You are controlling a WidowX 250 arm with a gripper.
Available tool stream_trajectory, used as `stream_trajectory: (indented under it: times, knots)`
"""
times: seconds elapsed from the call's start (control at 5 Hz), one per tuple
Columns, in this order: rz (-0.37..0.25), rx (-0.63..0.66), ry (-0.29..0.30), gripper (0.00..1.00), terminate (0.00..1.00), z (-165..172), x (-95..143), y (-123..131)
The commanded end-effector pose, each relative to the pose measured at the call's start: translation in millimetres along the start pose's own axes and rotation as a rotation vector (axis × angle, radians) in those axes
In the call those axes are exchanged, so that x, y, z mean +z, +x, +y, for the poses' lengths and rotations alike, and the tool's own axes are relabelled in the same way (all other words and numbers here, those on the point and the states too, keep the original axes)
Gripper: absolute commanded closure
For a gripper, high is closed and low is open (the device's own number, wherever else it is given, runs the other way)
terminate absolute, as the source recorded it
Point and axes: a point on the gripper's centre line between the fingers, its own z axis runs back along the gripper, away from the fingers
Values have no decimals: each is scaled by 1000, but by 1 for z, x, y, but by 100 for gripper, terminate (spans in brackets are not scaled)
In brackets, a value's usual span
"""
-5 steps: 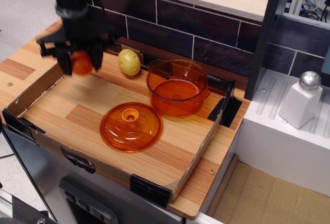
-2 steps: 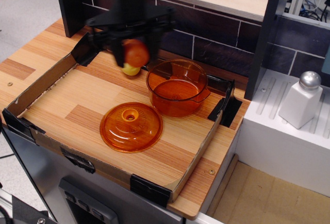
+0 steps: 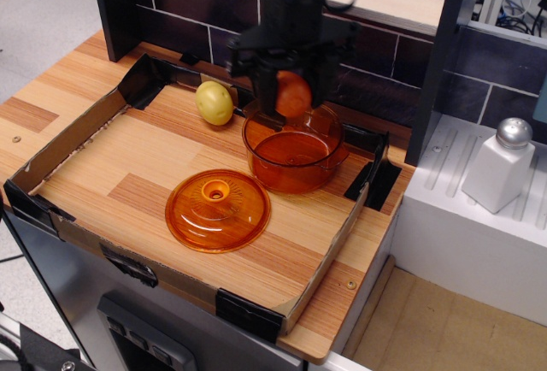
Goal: Put carrot in pot
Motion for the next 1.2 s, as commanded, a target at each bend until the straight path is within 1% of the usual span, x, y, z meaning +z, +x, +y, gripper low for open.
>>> stream_trajectory:
  times: [0.0, 0.2, 0.4, 0.6, 0.8, 1.0]
  knots:
    - [-47, 27, -29, 0, 0, -3, -4, 18]
    - [-46, 27, -37, 0, 0, -1, 3, 24]
    - [-49, 57, -56, 0, 0, 6, 21, 33]
    - [-40, 77, -96, 0, 0, 17, 66, 47]
    - [-17, 79, -150, 0, 0, 37, 103, 63]
    - [-17, 79, -150, 0, 0, 37, 103, 63]
